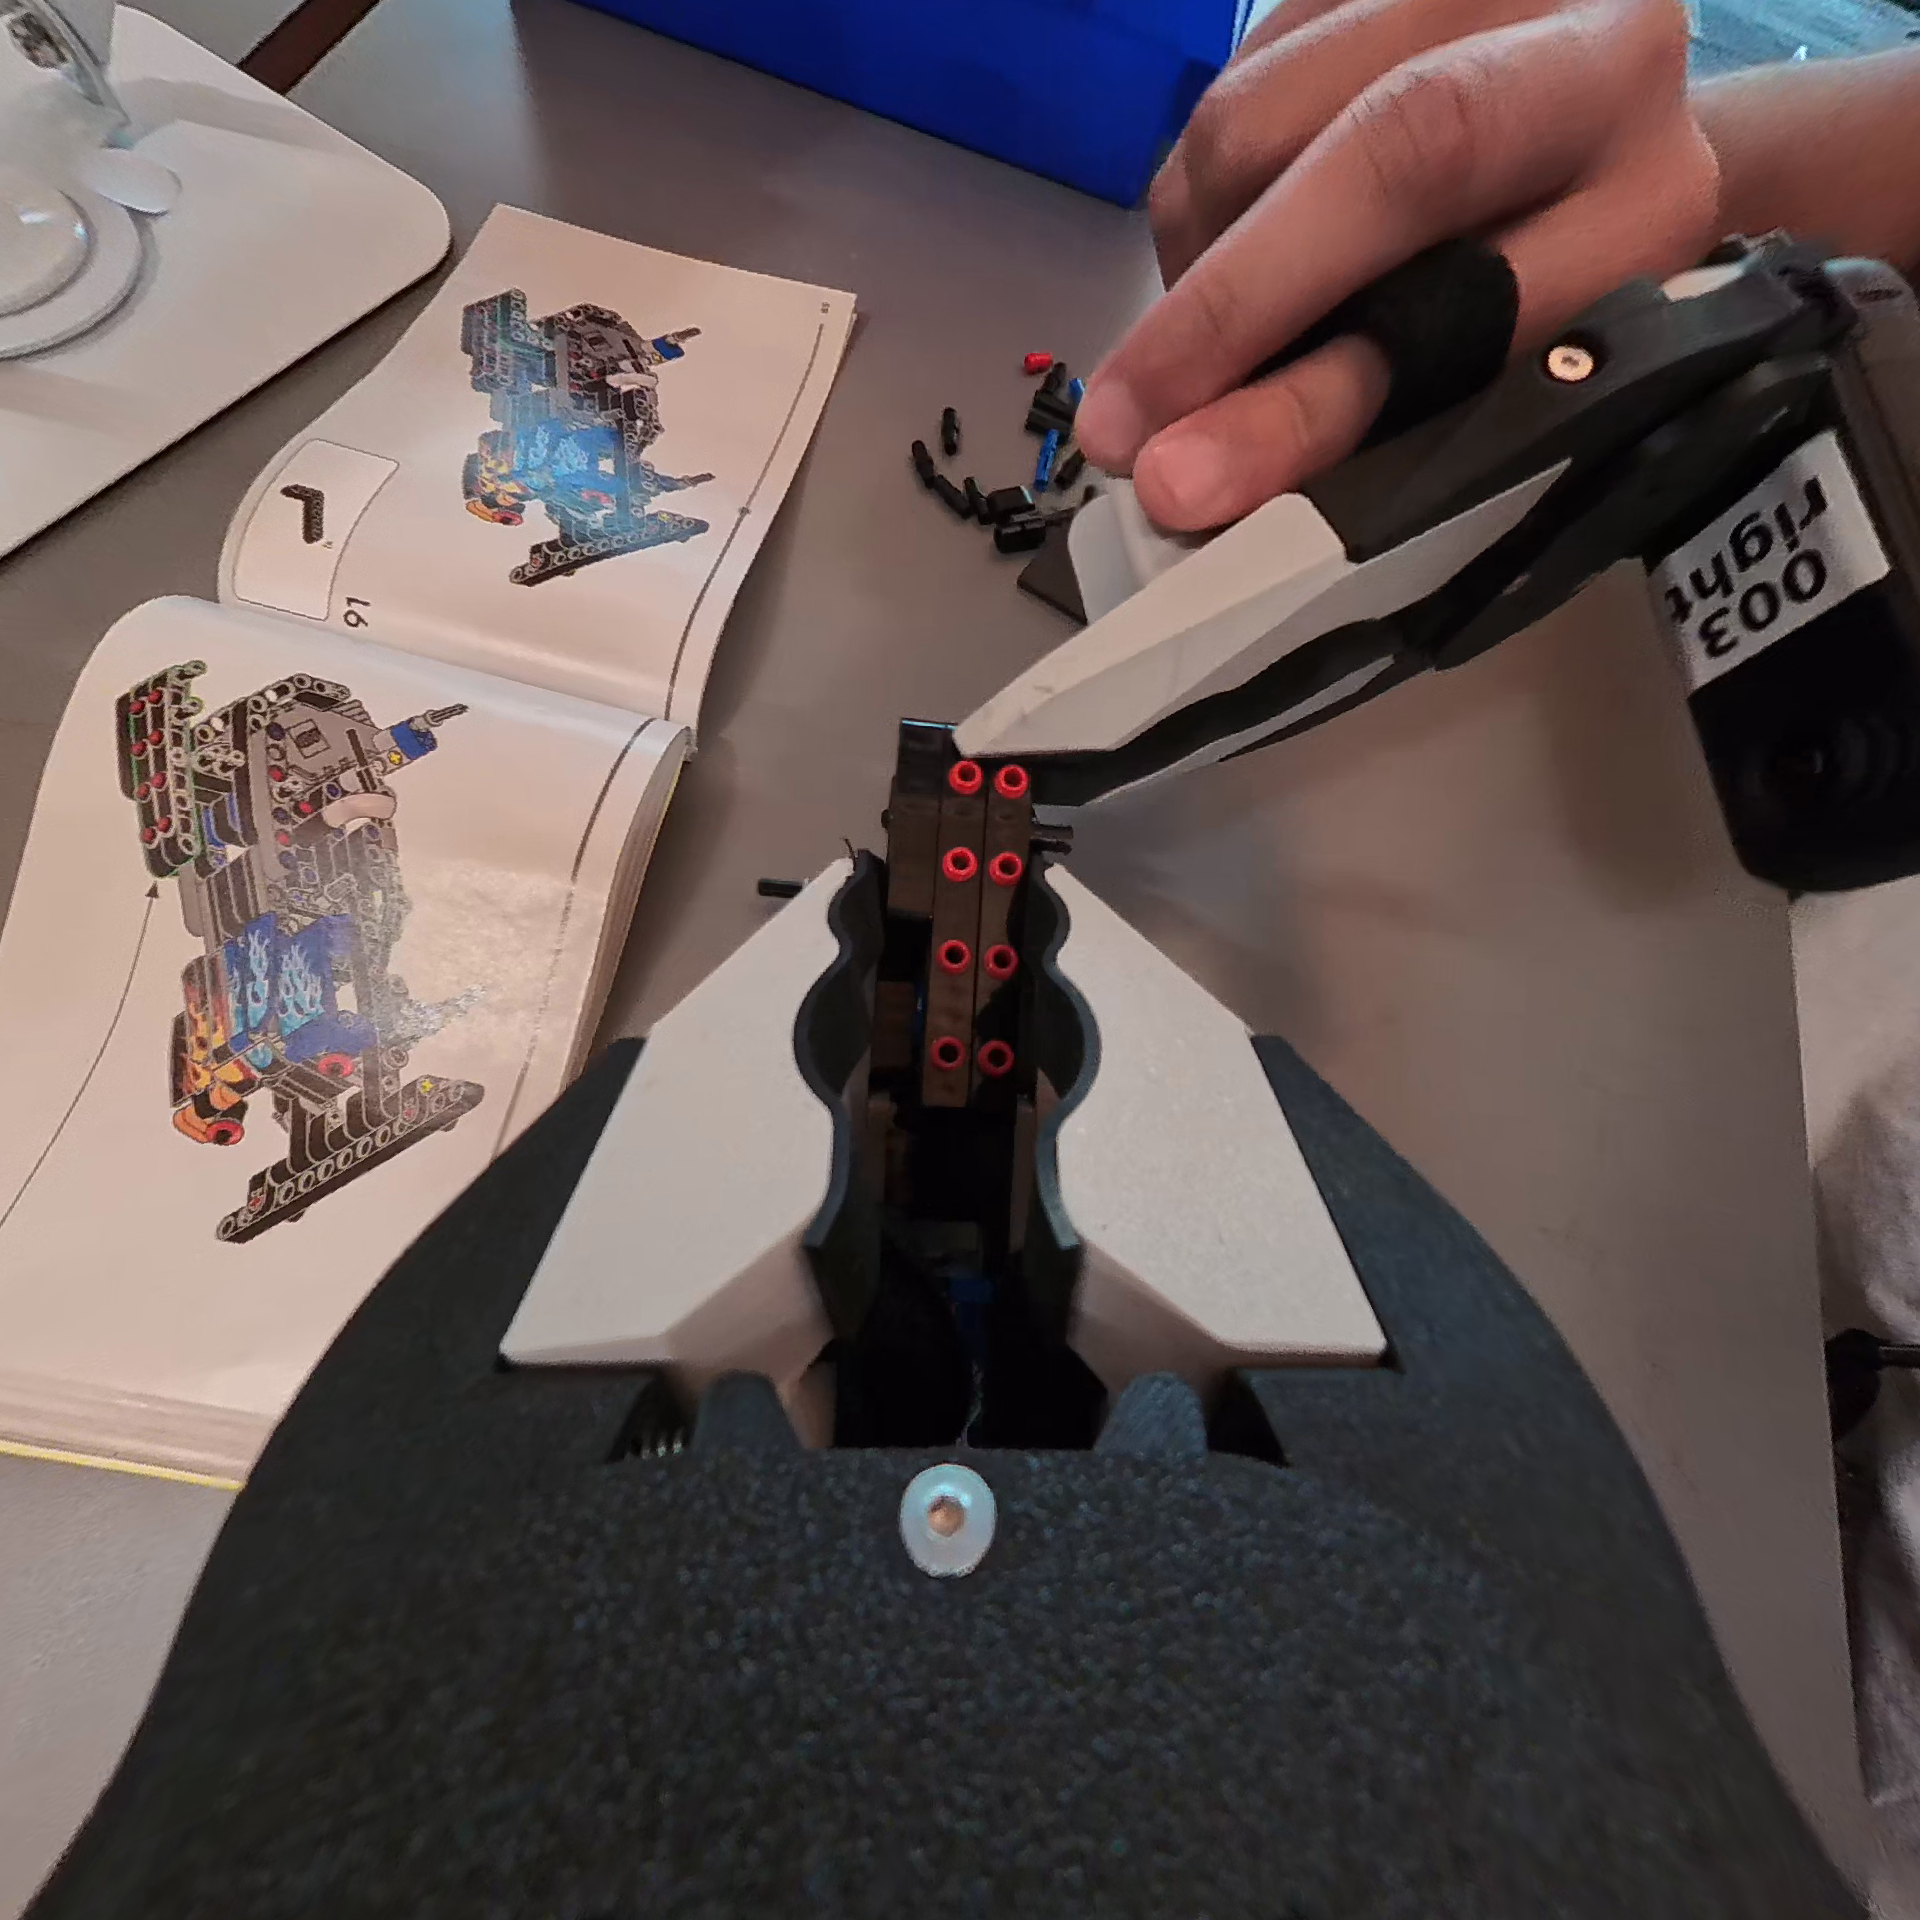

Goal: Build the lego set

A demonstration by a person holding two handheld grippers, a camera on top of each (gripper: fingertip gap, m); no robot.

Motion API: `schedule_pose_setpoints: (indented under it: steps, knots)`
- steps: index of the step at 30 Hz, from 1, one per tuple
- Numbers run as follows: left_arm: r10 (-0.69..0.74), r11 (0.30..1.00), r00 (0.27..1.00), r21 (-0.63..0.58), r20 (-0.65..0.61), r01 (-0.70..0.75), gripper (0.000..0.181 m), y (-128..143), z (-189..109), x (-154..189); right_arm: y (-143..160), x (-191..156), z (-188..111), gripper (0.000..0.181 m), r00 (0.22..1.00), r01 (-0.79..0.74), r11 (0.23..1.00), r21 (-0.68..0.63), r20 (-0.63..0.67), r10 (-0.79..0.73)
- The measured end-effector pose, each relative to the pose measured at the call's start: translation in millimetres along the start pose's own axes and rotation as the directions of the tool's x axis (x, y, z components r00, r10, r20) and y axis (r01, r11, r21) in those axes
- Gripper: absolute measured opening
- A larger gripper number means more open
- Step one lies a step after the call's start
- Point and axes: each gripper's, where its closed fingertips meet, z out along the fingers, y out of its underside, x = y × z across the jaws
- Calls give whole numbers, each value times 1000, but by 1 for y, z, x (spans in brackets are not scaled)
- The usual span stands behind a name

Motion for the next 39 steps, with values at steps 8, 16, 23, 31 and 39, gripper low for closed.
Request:
schedule_pose_setpoints:
  steps: [8, 16, 23, 31, 39]
  knots:
    - [31, 999, 999, -32, -30, -32, 24, 2, 2, 13, -29, 12, -44, 24, 750, -604, 792, 92, 400, 526]
    - [87, 995, 993, -38, -84, -91, 25, 1, 9, 40, -15, 2, -53, 30, 77, -942, 270, -197, 658, 749]
    - [100, 994, 990, -35, -99, -103, 25, 0, 12, 49, -24, -19, -53, 34, -7, -938, 243, -249, 712, 702]
    - [64, 998, 996, -16, -66, -65, 24, -4, 17, 52, -23, -20, -56, 33, -45, -938, 226, -263, 738, 674]
    - [41, 999, 998, 16, -51, -41, 50, -11, 7, 53, 1, -10, -68, 53, -42, -930, 223, -291, 689, 724]
